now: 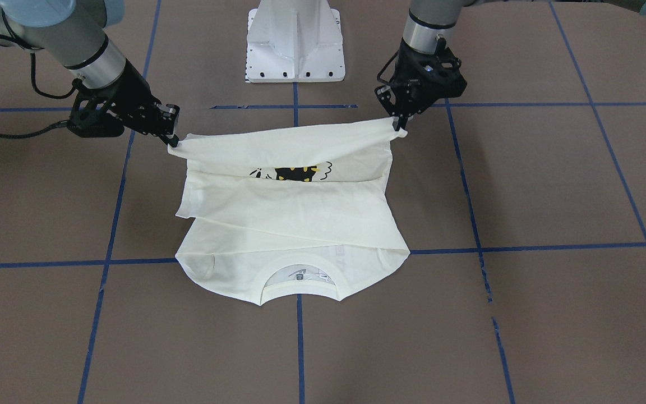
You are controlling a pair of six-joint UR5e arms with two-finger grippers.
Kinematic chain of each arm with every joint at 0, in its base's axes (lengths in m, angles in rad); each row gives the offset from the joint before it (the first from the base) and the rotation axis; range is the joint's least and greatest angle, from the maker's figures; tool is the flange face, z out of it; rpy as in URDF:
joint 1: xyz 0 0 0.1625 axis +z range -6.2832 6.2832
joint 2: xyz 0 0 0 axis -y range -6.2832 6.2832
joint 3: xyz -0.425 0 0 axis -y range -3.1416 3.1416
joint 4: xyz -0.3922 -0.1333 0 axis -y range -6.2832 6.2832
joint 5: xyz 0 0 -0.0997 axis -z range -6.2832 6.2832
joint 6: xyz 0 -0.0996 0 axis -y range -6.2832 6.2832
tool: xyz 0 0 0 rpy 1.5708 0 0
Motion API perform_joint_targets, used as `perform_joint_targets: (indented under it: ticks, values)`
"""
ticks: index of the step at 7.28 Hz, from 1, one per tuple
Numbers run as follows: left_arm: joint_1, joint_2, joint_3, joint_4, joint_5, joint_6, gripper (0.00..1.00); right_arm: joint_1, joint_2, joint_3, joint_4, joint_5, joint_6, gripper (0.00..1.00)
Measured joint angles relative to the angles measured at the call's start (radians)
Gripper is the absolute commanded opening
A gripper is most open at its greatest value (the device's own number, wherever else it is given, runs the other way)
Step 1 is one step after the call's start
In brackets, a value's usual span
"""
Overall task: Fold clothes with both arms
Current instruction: 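Lift the hem with both grippers and fold it up toward the collar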
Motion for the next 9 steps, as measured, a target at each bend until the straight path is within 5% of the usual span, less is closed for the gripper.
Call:
perform_joint_targets:
  ticks: [4, 9]
  values:
    - [-0.138, -0.063, 0.342, -0.283, -0.004, 0.045, 0.00, 0.109, 0.177, -0.250, 0.001, 0.001, -0.026, 0.00]
    - [-0.146, -0.145, 0.446, -0.331, -0.003, -0.007, 0.00, 0.115, 0.260, -0.391, 0.002, -0.004, -0.033, 0.00]
